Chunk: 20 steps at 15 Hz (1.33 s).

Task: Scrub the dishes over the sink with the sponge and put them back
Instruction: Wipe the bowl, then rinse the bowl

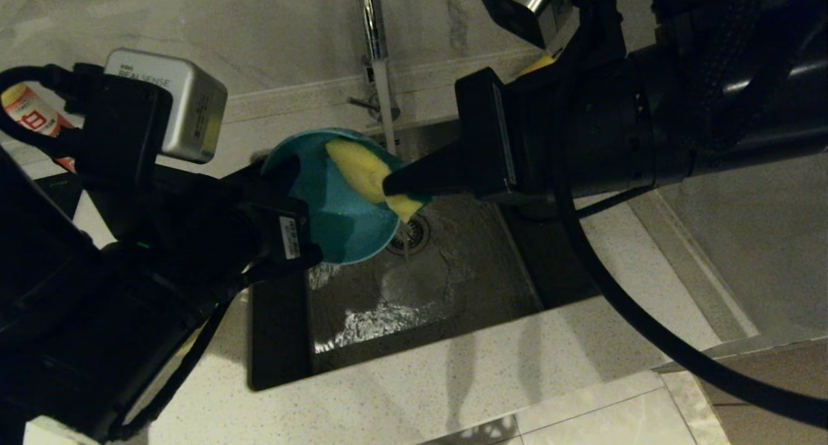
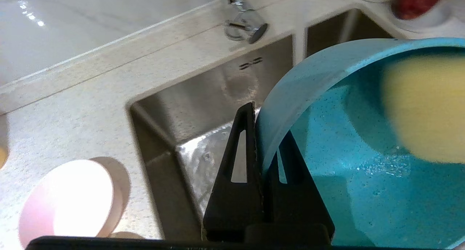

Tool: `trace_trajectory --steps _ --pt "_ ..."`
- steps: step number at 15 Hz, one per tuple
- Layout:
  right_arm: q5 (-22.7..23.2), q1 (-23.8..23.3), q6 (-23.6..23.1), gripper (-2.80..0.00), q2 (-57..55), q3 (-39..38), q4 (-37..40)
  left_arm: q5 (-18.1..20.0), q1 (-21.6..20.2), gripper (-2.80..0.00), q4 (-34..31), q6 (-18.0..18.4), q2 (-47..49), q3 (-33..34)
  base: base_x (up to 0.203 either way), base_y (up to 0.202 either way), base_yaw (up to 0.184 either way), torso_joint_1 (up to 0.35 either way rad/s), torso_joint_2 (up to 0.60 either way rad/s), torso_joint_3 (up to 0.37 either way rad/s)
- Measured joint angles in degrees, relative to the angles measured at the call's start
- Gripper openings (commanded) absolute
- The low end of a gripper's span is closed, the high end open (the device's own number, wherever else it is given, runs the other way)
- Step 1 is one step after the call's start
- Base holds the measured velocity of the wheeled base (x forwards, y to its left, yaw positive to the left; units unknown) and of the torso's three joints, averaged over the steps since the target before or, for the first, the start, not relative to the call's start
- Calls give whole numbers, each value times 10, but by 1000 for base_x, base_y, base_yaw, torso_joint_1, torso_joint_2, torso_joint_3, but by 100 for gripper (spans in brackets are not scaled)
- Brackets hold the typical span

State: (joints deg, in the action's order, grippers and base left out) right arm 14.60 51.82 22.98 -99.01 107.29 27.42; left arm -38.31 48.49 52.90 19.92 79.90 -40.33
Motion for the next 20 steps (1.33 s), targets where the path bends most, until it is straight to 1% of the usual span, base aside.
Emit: trace_trajectory --steps 2,5,9,11,12,14,17,18,20 --pt "1 0 -1 -280 4 -24 0 0 -7 -280 1 -5 0 -5 0 0 0 0 0 0" --pt "1 1 0 -280 11 -40 1 0 -14 -280 0 -7 0 -13 0 0 0 0 0 0" --pt "1 2 -2 -280 57 -66 0 -1 -40 -280 -7 -11 11 -27 0 0 0 0 0 0" --pt "0 3 -3 -280 86 -71 1 -5 -50 -280 -15 -20 20 -33 0 0 0 0 0 0" --pt "-1 2 -3 -280 102 -72 3 -5 -53 -280 -29 -30 26 -36 0 0 0 0 0 0" --pt "-2 0 -4 -280 126 -73 13 -5 -59 -280 -74 -72 46 -52 0 0 0 0 0 0" --pt "-1 -12 -6 -280 149 -82 18 1 -75 -280 -187 -175 82 -109 0 0 0 0 0 0" --pt "-1 -16 -5 -280 154 -86 18 9 -84 -280 -235 -212 94 -137 0 0 0 0 0 0" --pt "-1 -20 -4 -280 160 -98 16 41 -107 -280 -336 -291 119 -197 0 0 0 0 0 0"
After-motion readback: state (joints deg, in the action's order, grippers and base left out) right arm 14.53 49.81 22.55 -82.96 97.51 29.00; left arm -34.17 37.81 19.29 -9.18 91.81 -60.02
